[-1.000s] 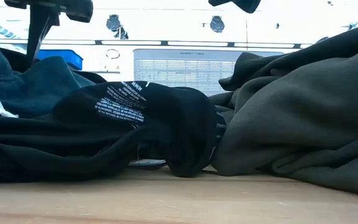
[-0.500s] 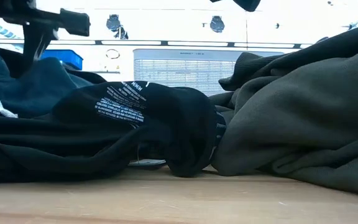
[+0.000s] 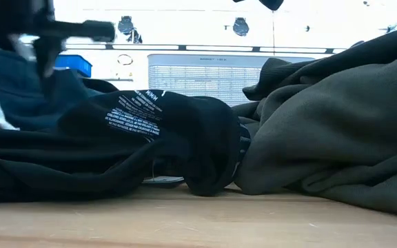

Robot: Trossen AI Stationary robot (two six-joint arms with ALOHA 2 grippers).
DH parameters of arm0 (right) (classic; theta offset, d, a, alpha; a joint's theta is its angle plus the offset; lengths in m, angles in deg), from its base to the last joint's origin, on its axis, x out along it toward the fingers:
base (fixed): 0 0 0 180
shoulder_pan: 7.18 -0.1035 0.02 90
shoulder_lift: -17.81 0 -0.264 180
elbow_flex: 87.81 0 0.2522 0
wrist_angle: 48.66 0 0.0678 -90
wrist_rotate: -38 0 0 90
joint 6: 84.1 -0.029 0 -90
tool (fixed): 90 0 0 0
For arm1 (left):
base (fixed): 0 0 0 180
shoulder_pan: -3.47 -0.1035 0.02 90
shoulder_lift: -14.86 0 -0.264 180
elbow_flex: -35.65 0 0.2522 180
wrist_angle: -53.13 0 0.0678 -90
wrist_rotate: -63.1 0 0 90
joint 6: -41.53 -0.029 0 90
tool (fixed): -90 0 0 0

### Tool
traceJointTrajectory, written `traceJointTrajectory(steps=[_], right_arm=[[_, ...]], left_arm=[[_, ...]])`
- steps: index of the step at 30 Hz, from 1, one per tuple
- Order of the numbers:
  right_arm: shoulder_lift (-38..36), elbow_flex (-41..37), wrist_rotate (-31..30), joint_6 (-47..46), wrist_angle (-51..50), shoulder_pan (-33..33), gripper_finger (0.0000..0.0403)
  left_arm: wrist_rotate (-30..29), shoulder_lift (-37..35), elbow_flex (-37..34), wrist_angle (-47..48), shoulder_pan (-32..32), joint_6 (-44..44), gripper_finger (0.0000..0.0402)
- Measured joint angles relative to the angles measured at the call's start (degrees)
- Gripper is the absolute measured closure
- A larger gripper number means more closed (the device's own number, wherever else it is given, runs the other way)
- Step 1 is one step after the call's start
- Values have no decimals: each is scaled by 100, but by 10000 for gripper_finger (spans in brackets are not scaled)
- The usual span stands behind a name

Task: Sort clothes
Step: Put the dark blue shorts into the white bin

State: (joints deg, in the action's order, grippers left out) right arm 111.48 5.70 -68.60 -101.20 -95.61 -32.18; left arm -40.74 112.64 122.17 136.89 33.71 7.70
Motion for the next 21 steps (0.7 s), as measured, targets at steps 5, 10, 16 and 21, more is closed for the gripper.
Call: traceJointTrajectory(steps=[5, 10, 16, 21], right_arm=[[0, 0, -7, 235, -58, 95, 319], [0, 0, -7, 79, -343, 89, 319], [0, 0, -4, -80, -263, 90, 319], [28, 0, -4, 255, 411, 83, 319]], left_arm=[[-945, -26, 722, 444, -4, 233, 398], [-1849, -271, 1818, 772, 0, 764, 399], [-2439, -730, 3033, 656, 68, 1151, 400], [-2571, -1084, 3478, 440, 81, 1467, 401]])
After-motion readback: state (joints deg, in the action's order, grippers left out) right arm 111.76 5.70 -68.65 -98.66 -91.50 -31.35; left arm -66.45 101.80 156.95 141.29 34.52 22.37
